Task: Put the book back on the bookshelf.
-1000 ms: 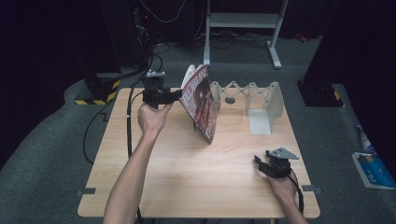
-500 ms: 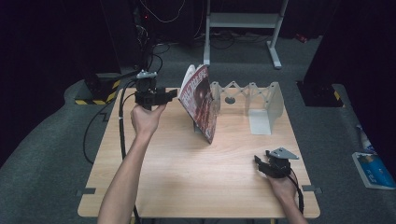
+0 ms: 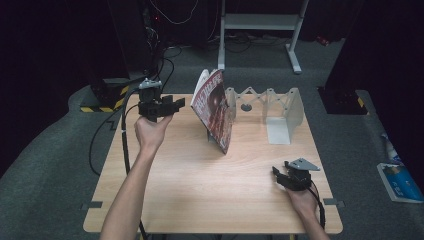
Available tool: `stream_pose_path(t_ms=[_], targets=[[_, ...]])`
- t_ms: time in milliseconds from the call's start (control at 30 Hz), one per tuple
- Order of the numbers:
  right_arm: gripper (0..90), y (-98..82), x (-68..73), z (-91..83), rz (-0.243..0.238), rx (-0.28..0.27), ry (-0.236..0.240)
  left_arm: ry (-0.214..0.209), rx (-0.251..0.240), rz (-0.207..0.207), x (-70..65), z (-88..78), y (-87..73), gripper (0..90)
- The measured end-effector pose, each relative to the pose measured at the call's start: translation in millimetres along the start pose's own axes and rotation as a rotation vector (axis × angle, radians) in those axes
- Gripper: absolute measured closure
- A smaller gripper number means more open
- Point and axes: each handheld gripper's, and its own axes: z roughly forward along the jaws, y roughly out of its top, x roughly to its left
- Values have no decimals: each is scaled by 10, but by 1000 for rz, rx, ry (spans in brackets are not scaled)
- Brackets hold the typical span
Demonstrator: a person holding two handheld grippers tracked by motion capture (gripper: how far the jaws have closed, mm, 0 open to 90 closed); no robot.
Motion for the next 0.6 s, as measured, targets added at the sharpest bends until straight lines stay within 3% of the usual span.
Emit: stream_pose_path(t_ms=[600], targets=[[421,-1,-2,0,-4,-1,0,-1,-21,-5,67,-163,-99,461]])
